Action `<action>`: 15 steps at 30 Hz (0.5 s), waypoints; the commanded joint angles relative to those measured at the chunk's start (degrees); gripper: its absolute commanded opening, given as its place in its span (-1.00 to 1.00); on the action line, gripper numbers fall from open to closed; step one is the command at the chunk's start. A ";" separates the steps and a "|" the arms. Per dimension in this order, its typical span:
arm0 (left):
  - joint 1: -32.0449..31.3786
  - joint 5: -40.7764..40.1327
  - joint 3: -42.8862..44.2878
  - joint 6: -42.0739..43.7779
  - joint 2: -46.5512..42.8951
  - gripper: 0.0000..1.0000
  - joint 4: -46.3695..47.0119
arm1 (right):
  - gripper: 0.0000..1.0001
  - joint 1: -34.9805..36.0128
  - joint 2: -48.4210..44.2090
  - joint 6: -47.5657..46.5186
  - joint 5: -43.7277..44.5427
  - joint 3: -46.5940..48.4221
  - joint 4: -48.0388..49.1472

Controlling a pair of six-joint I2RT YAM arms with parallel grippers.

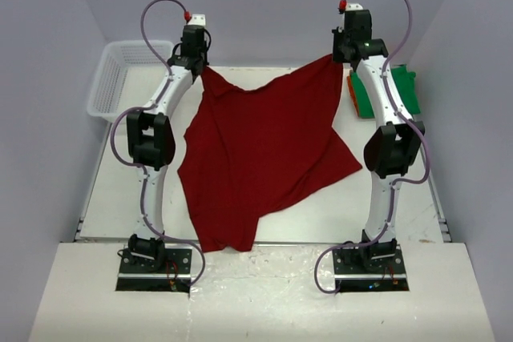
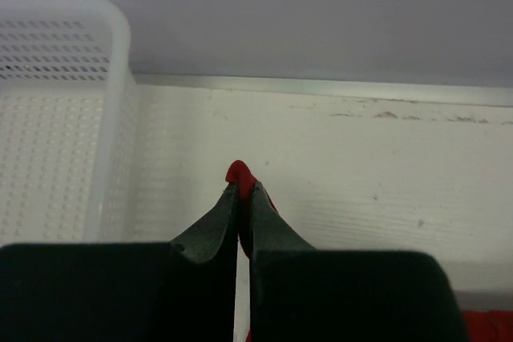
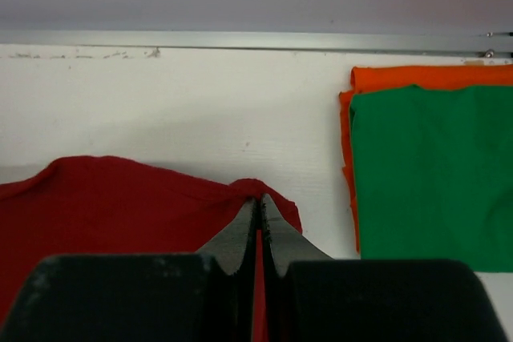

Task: Fold and stack the t-shirts
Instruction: Flatten out the tshirt

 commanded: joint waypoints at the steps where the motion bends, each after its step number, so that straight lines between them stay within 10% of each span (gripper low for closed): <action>1: 3.28 -6.81 3.15 2.13 -0.92 -1.00 7.58 | -1.00 -1.50 1.43 -2.23 -0.65 3.78 3.44; 15: 5.05 1.26 7.98 4.59 -0.66 -1.00 16.81 | -1.00 -2.82 1.00 -3.29 -1.26 7.91 7.48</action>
